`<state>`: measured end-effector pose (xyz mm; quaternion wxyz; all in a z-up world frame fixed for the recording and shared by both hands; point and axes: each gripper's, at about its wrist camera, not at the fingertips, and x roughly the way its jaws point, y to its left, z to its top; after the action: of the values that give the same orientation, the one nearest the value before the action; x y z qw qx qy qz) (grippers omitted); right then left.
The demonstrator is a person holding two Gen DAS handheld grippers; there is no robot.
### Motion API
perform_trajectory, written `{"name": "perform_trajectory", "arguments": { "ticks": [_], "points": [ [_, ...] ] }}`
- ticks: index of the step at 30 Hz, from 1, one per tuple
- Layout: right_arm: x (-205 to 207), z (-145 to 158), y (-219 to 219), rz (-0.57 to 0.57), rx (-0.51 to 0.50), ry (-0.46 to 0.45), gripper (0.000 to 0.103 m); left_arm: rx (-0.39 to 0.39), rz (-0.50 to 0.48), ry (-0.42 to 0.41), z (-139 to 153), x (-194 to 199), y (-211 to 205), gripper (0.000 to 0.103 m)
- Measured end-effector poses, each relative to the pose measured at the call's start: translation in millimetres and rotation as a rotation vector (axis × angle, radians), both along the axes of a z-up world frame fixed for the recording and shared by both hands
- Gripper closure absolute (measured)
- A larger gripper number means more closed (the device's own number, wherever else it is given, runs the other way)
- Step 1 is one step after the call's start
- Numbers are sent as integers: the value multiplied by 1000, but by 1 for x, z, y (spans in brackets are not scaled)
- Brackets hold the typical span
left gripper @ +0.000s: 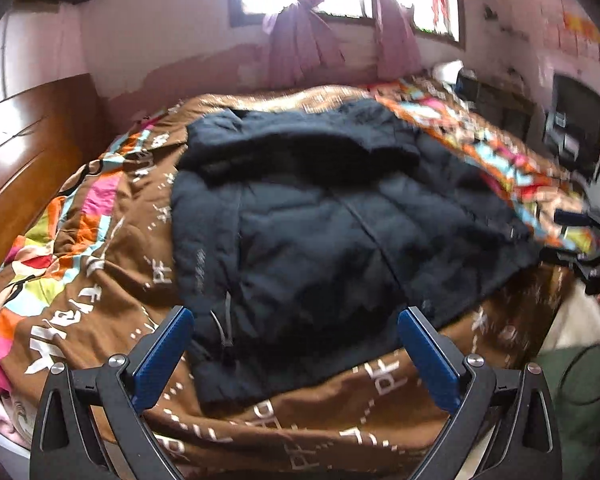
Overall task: Fold large clothes
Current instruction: 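Move both grippers down to the edge of the folded navy jacket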
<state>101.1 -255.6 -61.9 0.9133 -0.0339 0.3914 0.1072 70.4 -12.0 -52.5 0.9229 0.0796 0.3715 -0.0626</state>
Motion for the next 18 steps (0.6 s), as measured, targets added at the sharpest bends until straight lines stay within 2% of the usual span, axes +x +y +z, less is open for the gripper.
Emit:
{"name": "perform_trajectory", "arguments": {
  "ticks": [4, 8, 10, 13, 18],
  "points": [
    [10, -26, 1, -15, -29, 117, 2, 86, 19, 79, -29, 6, -14, 0],
    [21, -51, 0, -21, -63, 231, 2, 82, 41, 142, -48, 9, -16, 0],
    [24, -61, 0, -23, -103, 248, 2, 113, 63, 160, -57, 10, -15, 0],
    [28, -72, 4, -17, -159, 256, 2, 114, 86, 194, -67, 10, -10, 0],
    [42, -77, 21, 16, -298, 195, 2, 105, 102, 211, -75, 10, -5, 0]
  ]
}}
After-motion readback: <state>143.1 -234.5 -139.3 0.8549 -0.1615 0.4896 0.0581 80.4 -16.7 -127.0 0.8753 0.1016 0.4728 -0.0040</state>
